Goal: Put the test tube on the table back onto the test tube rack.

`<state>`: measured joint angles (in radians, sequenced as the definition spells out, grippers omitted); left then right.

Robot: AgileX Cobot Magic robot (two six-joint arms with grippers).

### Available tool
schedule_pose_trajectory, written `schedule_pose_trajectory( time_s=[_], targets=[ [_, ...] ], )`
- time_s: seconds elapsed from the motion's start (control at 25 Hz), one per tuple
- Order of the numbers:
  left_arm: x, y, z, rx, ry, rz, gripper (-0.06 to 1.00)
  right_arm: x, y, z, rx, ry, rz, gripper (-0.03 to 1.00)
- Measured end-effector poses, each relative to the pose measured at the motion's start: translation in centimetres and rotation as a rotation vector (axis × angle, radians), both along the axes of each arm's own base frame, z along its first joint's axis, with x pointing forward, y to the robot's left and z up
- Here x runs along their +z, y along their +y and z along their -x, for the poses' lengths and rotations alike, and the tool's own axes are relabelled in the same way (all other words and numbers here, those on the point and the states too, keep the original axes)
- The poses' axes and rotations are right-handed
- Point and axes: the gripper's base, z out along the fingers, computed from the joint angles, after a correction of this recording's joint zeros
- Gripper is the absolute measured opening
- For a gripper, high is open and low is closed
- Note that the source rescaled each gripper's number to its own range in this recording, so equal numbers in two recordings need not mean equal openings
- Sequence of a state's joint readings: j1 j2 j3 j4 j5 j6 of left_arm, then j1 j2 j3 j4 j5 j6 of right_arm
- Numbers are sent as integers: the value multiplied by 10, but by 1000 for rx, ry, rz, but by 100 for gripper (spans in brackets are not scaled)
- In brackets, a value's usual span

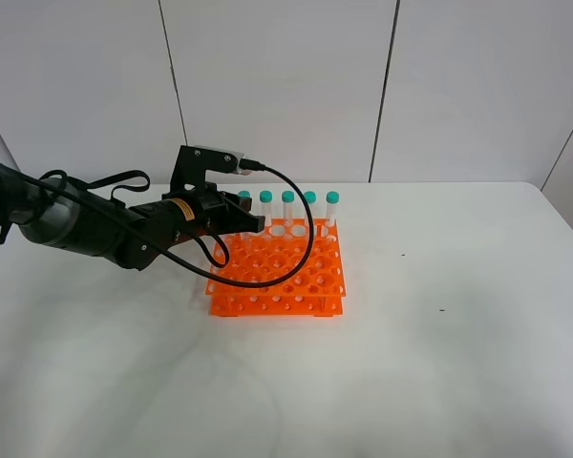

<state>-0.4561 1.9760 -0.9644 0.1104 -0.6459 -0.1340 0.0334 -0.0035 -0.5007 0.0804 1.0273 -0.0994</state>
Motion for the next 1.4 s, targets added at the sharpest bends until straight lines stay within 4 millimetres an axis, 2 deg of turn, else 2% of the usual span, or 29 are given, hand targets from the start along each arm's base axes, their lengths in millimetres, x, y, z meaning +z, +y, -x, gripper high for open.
schedule_pose_trajectory(
  time_s=[0.28,0.84,0.88,1.0,1.08,1.2,1.4],
  targets=[
    [-13,-1,0,-5,22,-15,0,0,0,0,0,0,0,100],
    [-13,-1,0,-8,22,-17,2,0,0,0,0,0,0,100],
    [-13,-1,0,-4,26,-11,8,0,0,0,0,0,0,100],
    [-14,-1,0,9,48,8,39,0,0,0,0,0,0,100],
    [-13,-1,0,13,53,14,54,0,0,0,0,0,0,100],
    [-8,-2,2,12,54,17,61,0,0,0,0,0,0,100],
    [9,-8,6,-5,26,32,64,0,0,0,0,0,0,100]
  ],
)
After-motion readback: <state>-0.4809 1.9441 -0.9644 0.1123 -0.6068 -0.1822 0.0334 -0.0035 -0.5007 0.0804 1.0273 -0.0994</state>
